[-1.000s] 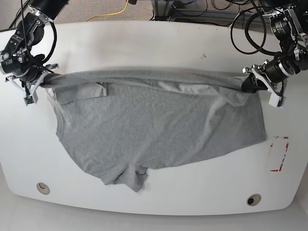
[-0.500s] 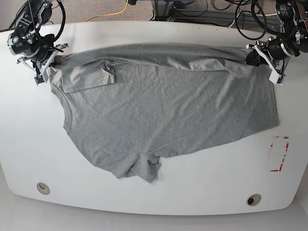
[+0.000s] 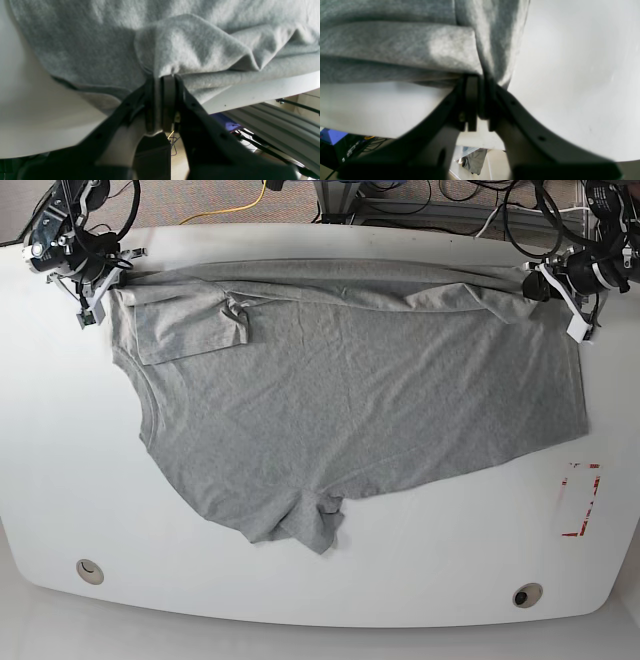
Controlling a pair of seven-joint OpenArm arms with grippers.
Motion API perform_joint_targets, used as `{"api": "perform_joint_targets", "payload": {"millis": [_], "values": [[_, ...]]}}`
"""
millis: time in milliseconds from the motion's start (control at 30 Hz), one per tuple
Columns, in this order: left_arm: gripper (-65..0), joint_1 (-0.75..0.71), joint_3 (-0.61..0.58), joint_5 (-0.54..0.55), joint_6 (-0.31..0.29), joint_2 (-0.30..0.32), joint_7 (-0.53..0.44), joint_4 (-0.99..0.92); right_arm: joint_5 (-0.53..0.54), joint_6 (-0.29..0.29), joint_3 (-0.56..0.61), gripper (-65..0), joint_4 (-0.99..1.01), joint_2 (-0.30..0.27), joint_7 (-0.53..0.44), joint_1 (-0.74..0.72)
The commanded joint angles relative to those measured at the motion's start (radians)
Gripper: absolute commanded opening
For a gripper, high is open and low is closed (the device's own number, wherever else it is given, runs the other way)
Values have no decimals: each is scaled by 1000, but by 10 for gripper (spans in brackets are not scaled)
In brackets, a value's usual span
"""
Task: Layout the t-shirt on the table in an organized manner, then fold the t-shirt properly
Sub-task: 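Lay the shirt down by dragging both grippers across the table, then release the shirt edge and raise both grippers away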
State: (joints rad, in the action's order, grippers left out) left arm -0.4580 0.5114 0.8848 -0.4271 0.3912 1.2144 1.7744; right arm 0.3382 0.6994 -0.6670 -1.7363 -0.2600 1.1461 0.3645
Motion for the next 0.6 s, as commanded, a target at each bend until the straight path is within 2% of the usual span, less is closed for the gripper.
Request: {"api": "perform_joint_targets", "payload": {"millis": [0, 33, 67, 100, 167, 200, 300, 367, 433, 567], "values": [[-646, -5, 5, 9, -2, 21, -12, 12, -1, -1, -9, -438, -11, -11, -5, 6], [-646, -8, 5, 9, -2, 21, -12, 12, -1, -1, -9, -407, -11, -11, -5, 6], [-644, -15, 2, 9, -2, 21, -12, 12, -1, -1, -10, -338, -11, -9, -5, 8], [-643, -18, 2, 9, -2, 21, -12, 12, -1, -1, -10, -296, -11, -9, -5, 8], [-606, -22, 0, 9, -2, 21, -11, 12, 3, -1, -20, -200, -12, -9, -5, 8], [-587, -22, -1, 9, -2, 21, -11, 12, 5, -1, -26, -179, -12, -9, -5, 8], [-426, -23, -1, 9, 0, 21, -11, 12, 3, -1, -56, -76, -46, -8, -1, 8], [-322, -32, 2, 9, 3, 21, -11, 12, 2, -1, -64, -40, -73, -8, 1, 8], [-258, -43, 8, 9, 3, 21, -11, 14, 2, -1, -66, -30, -95, -8, 1, 8], [-228, -51, 16, 0, 3, 24, -11, 14, -1, -1, -66, -29, -135, -9, 2, 11]]}}
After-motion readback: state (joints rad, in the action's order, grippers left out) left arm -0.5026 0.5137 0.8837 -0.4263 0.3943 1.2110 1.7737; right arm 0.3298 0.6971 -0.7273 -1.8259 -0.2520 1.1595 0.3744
